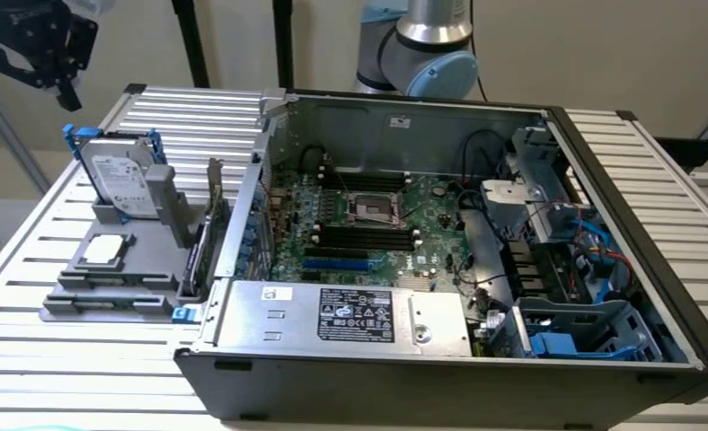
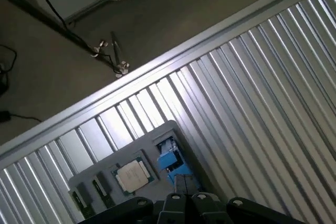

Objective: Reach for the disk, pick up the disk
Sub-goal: 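Pick up the disk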

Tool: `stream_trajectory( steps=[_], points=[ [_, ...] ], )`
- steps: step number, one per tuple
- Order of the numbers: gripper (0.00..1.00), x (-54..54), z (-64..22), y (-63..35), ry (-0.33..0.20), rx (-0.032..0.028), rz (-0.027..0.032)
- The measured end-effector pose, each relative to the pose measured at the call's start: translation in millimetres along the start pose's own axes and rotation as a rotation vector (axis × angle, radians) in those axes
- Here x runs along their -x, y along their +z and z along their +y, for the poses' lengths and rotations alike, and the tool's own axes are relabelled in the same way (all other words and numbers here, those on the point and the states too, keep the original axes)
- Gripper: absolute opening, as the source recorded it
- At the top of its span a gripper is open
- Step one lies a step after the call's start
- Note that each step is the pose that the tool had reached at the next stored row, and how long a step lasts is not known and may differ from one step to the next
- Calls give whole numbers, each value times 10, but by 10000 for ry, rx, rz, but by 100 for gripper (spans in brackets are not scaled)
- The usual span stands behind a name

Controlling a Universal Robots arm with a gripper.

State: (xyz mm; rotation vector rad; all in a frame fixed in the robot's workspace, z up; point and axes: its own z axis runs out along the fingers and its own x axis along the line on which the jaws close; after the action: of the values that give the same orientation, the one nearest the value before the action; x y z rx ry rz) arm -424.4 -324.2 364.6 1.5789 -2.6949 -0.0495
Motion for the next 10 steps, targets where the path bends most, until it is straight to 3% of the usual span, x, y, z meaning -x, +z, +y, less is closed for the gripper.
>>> stream_trajectory(
  steps=[6,10],
  points=[
    [11,0,0,0,-1094,-14,32],
    [11,0,0,-1,-1813,-89,22]
  ],
)
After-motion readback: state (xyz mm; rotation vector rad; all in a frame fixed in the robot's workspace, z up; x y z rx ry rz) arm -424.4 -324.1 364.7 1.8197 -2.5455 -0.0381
